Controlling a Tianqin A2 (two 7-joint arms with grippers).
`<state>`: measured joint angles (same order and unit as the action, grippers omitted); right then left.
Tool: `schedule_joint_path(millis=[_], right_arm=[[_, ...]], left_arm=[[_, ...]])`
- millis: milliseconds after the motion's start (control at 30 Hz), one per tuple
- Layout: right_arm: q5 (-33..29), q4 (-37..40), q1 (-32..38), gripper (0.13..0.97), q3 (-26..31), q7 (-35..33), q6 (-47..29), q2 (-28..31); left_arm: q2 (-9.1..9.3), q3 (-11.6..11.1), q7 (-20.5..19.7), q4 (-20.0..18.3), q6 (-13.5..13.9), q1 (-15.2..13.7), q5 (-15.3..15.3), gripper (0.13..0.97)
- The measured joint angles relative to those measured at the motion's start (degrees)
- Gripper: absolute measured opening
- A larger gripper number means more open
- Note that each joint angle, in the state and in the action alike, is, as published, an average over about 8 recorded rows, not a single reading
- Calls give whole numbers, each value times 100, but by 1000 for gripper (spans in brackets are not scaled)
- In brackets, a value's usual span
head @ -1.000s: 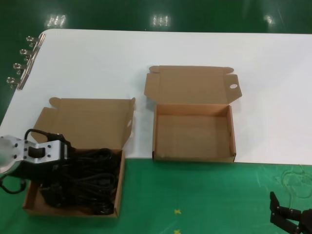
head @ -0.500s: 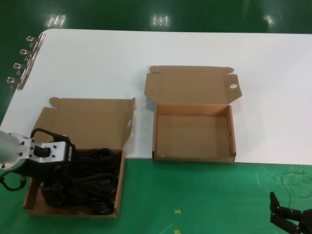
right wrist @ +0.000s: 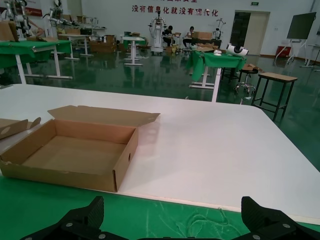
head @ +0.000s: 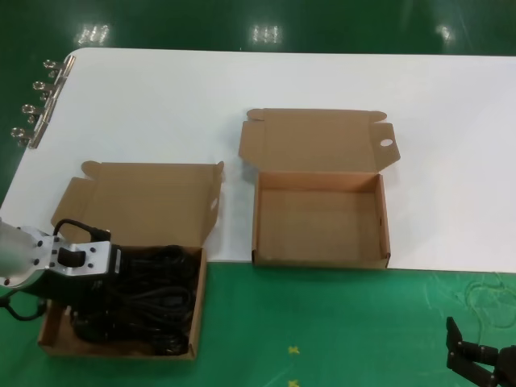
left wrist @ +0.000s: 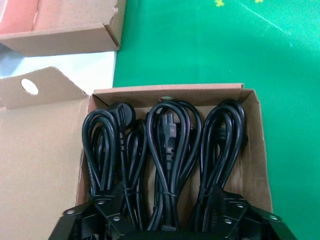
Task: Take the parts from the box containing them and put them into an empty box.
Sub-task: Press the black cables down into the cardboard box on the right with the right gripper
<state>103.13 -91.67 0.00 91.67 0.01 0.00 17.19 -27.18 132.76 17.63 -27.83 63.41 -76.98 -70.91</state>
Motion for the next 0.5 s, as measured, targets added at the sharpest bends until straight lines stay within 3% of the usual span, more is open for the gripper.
schedule_joint_path(millis=[500], right_arm=[[0, 0, 0, 966, 0, 0, 0, 0]], left_arm=[[-47, -181, -170, -275, 80, 149, 252, 430]])
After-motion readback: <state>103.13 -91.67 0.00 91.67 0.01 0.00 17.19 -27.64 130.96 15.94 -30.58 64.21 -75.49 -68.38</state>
